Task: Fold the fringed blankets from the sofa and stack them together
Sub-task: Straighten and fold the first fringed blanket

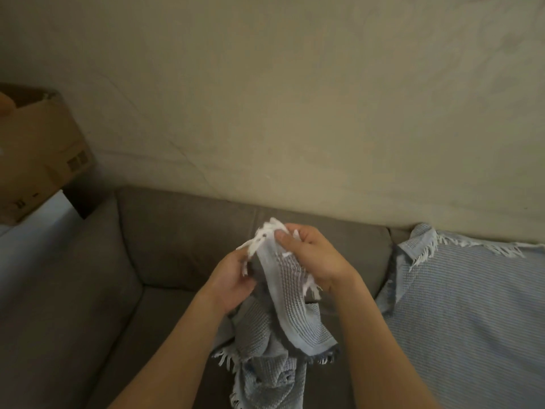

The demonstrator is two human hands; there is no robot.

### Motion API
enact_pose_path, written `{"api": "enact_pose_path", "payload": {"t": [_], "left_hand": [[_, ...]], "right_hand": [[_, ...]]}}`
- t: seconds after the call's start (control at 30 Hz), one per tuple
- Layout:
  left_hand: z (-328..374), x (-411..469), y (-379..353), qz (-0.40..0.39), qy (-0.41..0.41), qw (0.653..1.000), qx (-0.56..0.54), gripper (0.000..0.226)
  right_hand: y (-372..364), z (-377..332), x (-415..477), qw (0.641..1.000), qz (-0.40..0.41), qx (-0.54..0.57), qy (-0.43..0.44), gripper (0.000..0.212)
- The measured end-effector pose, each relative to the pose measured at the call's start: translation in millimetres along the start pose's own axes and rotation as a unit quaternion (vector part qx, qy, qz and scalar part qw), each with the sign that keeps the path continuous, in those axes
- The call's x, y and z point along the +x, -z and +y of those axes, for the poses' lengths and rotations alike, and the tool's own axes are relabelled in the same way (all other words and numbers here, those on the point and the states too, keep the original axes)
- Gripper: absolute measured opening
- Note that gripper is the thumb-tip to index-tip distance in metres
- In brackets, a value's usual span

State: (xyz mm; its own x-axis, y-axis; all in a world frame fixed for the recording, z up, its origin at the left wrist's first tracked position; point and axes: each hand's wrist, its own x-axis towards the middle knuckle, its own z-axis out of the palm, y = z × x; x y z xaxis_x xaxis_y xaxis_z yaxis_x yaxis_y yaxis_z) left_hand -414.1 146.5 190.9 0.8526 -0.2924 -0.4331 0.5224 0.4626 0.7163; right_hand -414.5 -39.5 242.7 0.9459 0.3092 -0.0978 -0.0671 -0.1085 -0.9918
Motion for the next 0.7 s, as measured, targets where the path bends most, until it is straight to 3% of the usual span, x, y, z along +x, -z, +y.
{"api": "enact_pose_path", "payload": {"t": [0.07,0.2,0.37,0.57,0.7], "left_hand": [[-1,-2,-5,-0.009,-0.002,1.000,-0.019,0.046],[-5,2,-8,-0.018,-0.028,0.999,0.035,0.038],[-4,0,-11,-0.035,-0.033,0.998,0.035,0.034],[-4,-1,-12,-0.042,-0.013,0.999,-0.012,0.041],[-1,-5,-16,-0.046,-0.005,0.998,-0.032,0.047]], "right_hand": [[-2,5,5,0.992,0.100,-0.075,0.010,0.037],[-3,20,14,0.975,0.162,-0.151,0.008,0.040],[-9,27,14,0.950,0.213,-0.228,0.020,0.017],[-13,33,9,0.945,0.196,-0.252,0.070,0.023],[-16,36,9,0.937,0.241,-0.233,0.104,0.018]]}}
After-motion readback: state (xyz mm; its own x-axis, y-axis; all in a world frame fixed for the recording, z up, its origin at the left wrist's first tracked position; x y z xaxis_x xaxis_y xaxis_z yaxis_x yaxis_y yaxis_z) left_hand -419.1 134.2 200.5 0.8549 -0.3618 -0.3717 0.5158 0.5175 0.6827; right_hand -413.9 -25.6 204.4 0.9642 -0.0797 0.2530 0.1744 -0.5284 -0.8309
